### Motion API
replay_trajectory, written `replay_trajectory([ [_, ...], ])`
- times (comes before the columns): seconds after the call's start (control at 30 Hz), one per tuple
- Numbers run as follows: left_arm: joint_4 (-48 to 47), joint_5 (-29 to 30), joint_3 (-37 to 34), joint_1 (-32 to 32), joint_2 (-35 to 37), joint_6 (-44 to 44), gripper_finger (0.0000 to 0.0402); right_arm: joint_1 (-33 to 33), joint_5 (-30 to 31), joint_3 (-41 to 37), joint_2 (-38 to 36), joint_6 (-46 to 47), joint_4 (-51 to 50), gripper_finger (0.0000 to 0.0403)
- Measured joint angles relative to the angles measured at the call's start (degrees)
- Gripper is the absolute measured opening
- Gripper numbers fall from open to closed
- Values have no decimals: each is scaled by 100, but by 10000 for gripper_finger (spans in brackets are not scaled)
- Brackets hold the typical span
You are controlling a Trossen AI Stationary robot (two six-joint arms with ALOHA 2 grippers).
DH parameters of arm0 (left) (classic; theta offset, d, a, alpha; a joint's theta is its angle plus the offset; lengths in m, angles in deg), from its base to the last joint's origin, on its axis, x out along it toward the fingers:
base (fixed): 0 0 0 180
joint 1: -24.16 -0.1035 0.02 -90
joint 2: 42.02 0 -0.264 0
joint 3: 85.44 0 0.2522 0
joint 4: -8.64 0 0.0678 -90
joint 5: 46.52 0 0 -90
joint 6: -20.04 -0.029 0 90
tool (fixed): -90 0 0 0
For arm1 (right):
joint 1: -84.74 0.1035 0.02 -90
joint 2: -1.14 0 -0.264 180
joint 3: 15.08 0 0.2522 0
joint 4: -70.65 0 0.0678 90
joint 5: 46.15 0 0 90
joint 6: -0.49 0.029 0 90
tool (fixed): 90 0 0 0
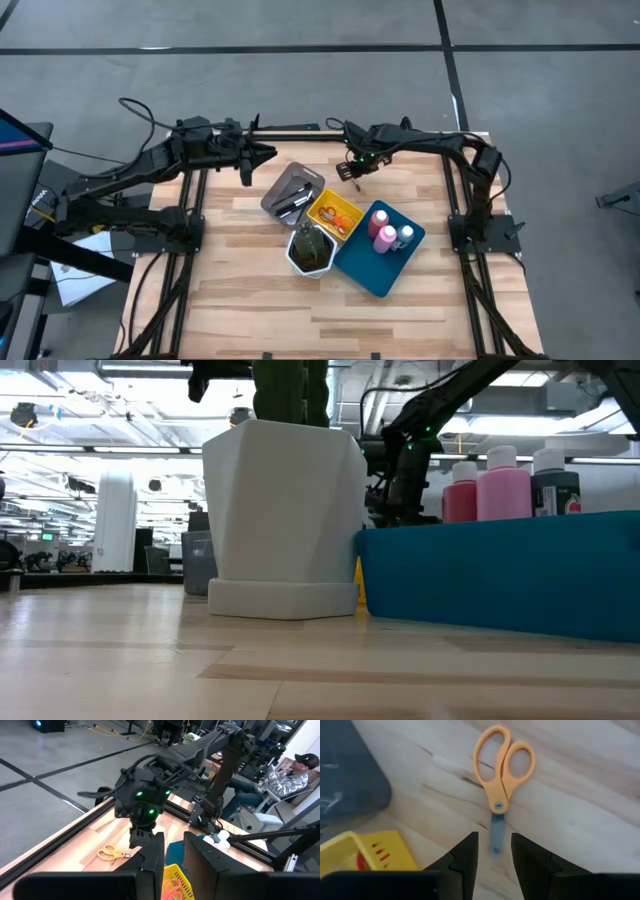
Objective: Pick & Place Paint Supplies
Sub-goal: Put the yellow scissors into the yellow bin
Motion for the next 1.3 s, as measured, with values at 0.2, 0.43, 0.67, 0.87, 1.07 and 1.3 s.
replay_trajectory([
  [0.2, 1, 0, 0, 55, 0, 4, 67, 44, -20, -9, 319, -142, -50, 113],
  [0.43, 13, -2, 0, 71, 0, 26, 67, 148, 5, -15, 469, -170, -10, 113],
  [0.67, 17, -3, 0, 75, 0, 28, 67, 143, 217, -12, 467, -162, 54, 113],
  [0.87, 20, -4, 0, 77, 0, 31, 67, 104, 284, -12, 467, -186, 184, 113],
  [1.07, 22, -6, 0, 77, 0, 31, 67, 104, 212, -12, 467, -275, 215, 113],
  [1.3, 22, -4, 0, 80, 0, 31, 67, 104, 39, -12, 467, -293, 261, 113],
])
